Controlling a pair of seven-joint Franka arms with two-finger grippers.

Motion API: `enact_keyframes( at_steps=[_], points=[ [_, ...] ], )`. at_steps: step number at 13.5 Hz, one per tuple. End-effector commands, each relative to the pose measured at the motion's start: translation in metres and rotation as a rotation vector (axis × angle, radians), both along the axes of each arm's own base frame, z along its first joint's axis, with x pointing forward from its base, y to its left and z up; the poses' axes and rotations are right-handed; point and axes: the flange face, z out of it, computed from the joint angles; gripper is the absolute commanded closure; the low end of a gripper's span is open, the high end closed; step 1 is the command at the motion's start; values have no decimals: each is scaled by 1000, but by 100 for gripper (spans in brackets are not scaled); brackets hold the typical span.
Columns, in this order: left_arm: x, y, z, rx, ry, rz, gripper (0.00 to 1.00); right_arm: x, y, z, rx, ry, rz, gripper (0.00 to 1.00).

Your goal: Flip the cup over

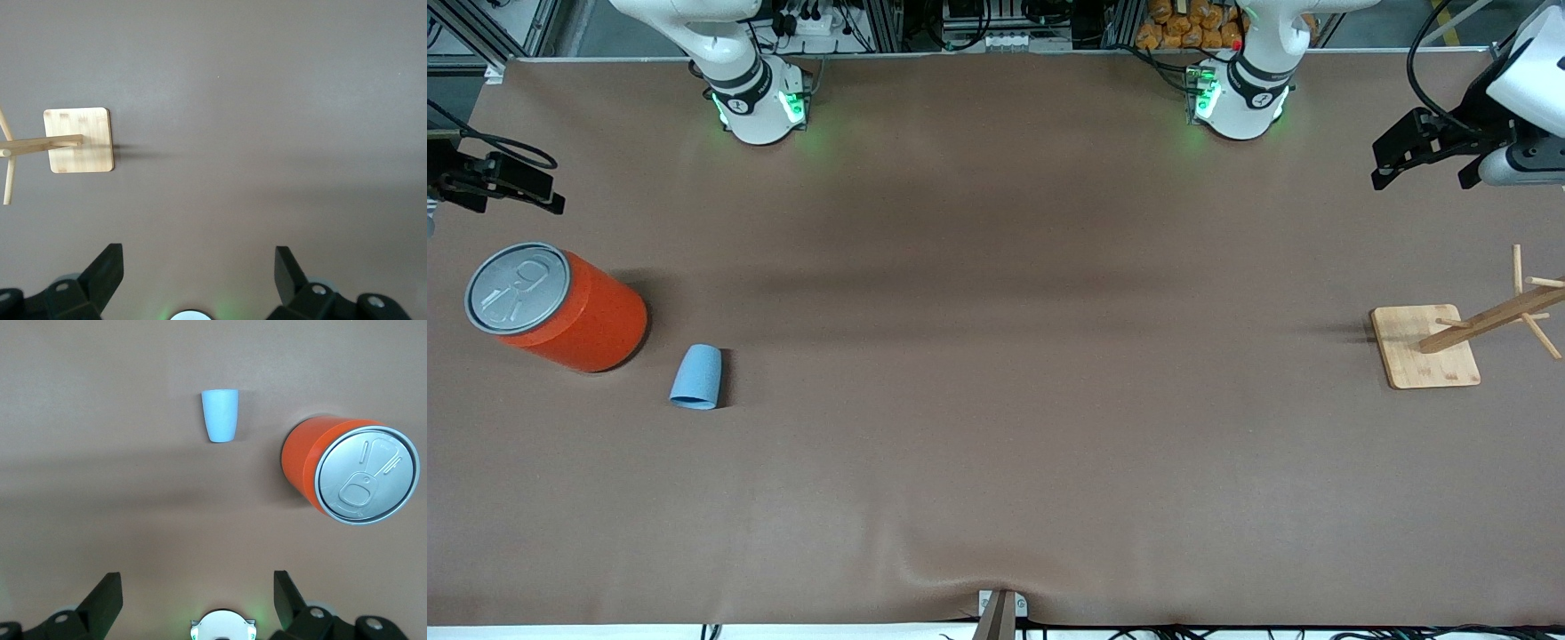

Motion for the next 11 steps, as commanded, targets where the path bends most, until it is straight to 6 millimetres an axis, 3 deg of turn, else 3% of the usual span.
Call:
enact_keyframes(
  at_steps=[1, 7, 9, 11],
  points=[
    [-4, 3, 8, -12, -1, -13, 0, -3, -1, 5, -14, -6, 8, 0],
    [0, 3, 7, -18, -1, -14, 0, 1, -9, -2, -5, 3, -6, 0],
    [1, 3, 4, -16, 5, -12, 0, 19, -5, -31, -6, 9, 1, 0],
    [1, 1, 2, -16, 10, -6, 0, 45, -7, -85, -1, 32, 19, 0]
  ],
)
